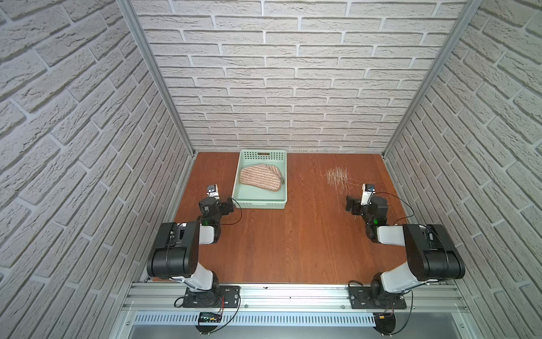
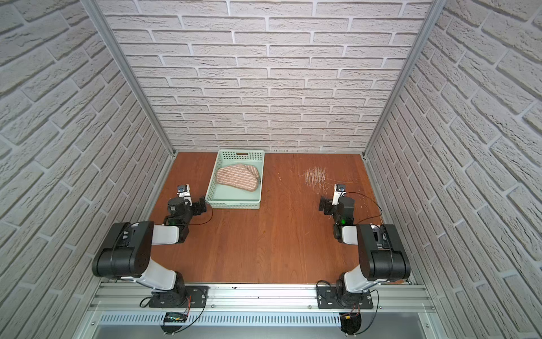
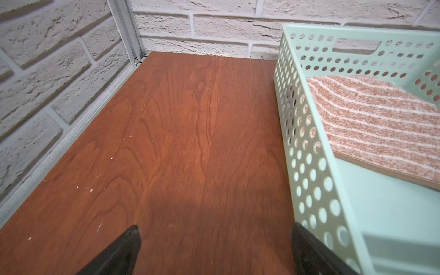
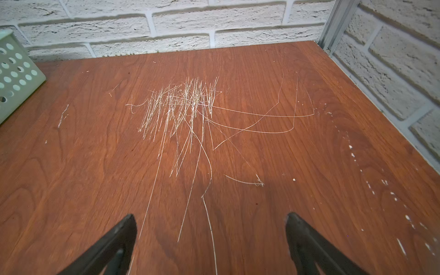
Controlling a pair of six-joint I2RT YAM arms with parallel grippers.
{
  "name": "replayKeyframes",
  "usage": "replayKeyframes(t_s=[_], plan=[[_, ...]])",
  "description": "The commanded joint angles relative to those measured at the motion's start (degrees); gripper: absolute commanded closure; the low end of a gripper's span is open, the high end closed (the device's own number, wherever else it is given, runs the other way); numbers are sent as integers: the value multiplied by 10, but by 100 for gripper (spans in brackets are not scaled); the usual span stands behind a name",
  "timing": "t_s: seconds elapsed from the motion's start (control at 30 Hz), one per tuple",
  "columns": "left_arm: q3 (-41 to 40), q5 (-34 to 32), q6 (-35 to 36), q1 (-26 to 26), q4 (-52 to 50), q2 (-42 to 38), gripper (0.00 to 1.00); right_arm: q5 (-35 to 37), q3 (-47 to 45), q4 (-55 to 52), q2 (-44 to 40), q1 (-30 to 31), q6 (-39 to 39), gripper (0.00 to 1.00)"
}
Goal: Fold the square dishcloth
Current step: Pick up the cleaning item from the bin.
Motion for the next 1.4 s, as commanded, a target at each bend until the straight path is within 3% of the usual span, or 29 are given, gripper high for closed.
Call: replayKeyframes(t_s=[0.0,0.8,0.9,0.97,1.13,1.37], plan=[[9,2,1,2,14,1,2,6,9,13,0,2,-5,1],[9,3,1,2,14,1,2,6,10,11,0,2,-5,1],[24,-4,-3,2,-23,-14,2,7,8,16,-3,2,-4,1],[31,-9,-6,2,-46,-26,2,21,28,-34,-22,2,1,1],[40,-55,-24,2,-103,-73,2,79,115,-282,-104,6,35,1],[62,-114,-64,2,-228,-187,2,100,200,-478,-170,42,111,1]])
